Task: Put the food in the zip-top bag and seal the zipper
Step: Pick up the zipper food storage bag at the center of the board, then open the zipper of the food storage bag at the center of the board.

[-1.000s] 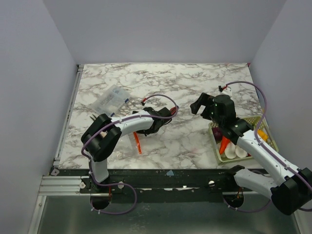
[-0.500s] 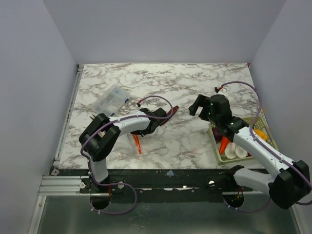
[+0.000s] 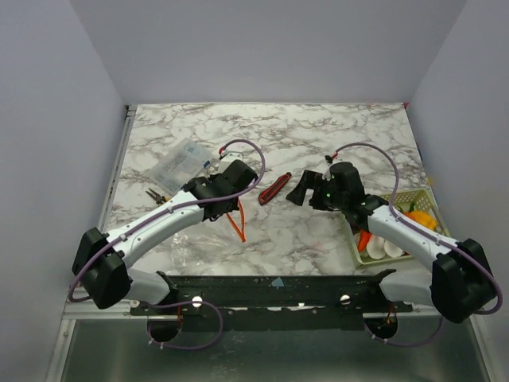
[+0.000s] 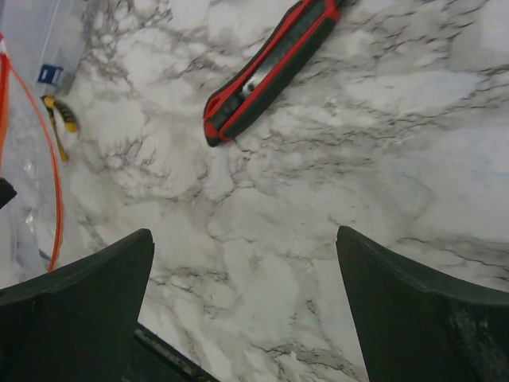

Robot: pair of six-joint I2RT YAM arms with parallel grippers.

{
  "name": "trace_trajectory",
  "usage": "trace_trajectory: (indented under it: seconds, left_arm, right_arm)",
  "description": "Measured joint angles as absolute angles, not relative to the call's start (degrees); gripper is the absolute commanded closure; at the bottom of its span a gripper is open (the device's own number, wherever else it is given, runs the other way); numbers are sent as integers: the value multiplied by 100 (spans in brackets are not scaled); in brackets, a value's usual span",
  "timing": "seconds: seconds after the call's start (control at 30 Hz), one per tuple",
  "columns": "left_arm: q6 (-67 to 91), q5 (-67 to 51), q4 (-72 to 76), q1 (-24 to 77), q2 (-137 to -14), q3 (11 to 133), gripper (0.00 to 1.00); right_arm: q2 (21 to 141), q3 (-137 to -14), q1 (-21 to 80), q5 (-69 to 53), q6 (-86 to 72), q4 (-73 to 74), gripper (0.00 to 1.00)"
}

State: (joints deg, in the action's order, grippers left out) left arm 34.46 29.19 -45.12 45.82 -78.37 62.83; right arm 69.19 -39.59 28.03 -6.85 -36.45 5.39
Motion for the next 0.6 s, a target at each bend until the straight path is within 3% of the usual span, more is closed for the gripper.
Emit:
trace_trajectory:
  seconds: [0.27, 0.6]
  left_arm:
    - [2952, 1800, -3986, 4582, -7498, 6318, 100]
    - [2488, 1059, -3435, 4582, -7124, 6276, 100]
  right_arm:
    - [7491, -4001, 3454, -1590, -4014, 115, 5]
    - [7207, -3975, 3739, -1509, -4781, -377, 11]
